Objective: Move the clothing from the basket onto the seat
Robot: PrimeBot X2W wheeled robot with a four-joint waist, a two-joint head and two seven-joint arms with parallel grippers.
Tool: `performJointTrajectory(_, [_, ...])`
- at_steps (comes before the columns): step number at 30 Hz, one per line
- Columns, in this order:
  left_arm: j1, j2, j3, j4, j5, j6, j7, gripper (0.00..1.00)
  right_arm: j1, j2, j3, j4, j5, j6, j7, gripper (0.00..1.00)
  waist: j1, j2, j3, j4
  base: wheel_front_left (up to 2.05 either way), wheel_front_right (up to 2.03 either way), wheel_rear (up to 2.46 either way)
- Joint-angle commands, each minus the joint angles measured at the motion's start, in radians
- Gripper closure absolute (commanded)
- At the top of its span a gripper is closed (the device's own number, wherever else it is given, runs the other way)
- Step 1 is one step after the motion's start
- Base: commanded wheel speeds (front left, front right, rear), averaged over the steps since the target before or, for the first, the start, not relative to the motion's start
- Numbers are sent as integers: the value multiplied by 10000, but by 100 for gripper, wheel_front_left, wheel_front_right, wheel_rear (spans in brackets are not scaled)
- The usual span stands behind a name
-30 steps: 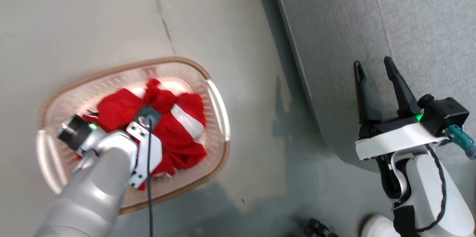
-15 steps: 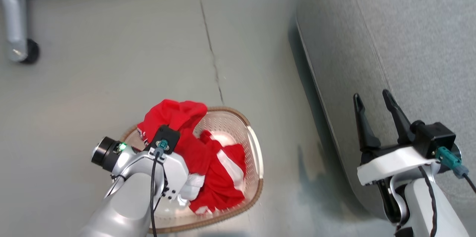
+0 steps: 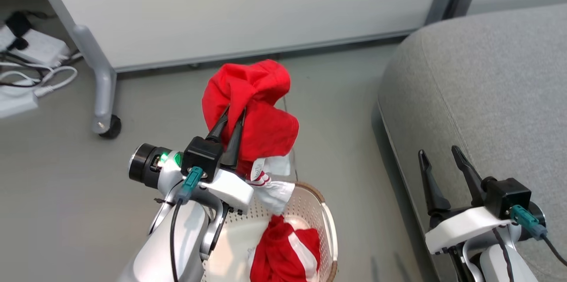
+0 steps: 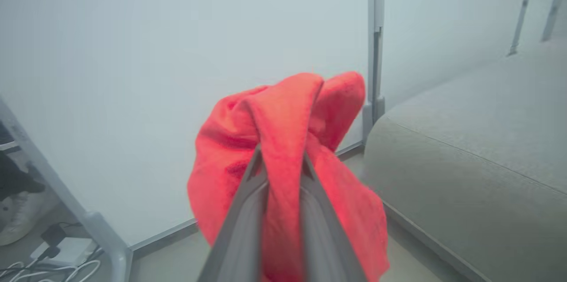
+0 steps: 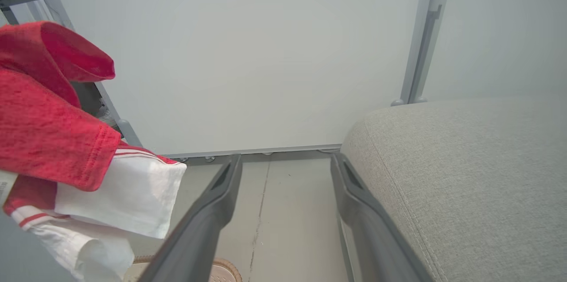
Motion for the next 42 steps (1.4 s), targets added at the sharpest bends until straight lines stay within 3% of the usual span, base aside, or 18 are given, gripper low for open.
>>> performJointTrajectory(1, [182,28,170,-573,116,37,-43,100,137,-69,13,-18,-58,9,-22,0,0,-1,-411,177,0,0,0])
performJointTrajectory(11, [1132,-62,1049,-4425,511,-137,-44,100,566,-69,182,-47,-51,9,-22,0,0,-1,-991,296,0,0,0])
performJointTrajectory(17, [1450,-120,1295,-5721,634,-504,-31,100,654,-70,200,-89,-102,9,-22,0,0,-1,-1050,333,0,0,0])
performJointTrajectory(27, [1783,-200,636,-6025,467,-1537,-30,100,771,-70,412,-86,-125,9,-22,0,0,-1,-1117,201,0,0,0])
performJointTrajectory(34, [1942,-201,187,-5878,248,-1581,-30,100,822,-68,722,-161,202,9,-22,0,0,-1,-1123,23,0,0,0])
performJointTrajectory(38, [1901,-205,159,-5769,192,-1541,-30,100,851,-355,1728,-582,908,9,-24,0,0,-1,-1108,-68,0,0,0])
performJointTrajectory(42, [1789,-202,132,-5610,430,-1624,-30,100,769,-1364,3395,-1939,1972,9,-31,0,0,-1,-1076,-103,0,0,0])
